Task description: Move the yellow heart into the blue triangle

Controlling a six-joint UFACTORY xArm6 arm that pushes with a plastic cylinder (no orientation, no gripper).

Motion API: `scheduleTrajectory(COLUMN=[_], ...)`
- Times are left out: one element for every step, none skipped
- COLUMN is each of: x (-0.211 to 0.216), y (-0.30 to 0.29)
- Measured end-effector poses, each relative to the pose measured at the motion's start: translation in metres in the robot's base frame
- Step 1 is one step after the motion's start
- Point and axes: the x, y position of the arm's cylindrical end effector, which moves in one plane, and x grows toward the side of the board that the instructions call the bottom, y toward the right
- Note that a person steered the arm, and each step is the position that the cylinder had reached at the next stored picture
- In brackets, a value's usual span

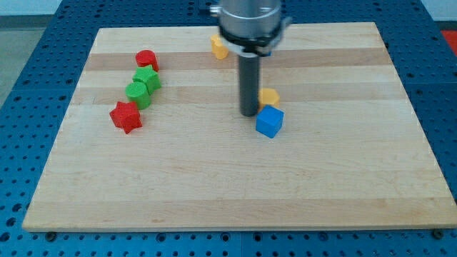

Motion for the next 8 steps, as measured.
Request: scheduleTrajectory(x=[0.000, 0.000, 0.000, 0.000, -0.001, -0.029, -0.050, -0.070], y=[0.002, 0.002, -0.015, -0.036, -0.053, -0.084, -0.099, -0.107])
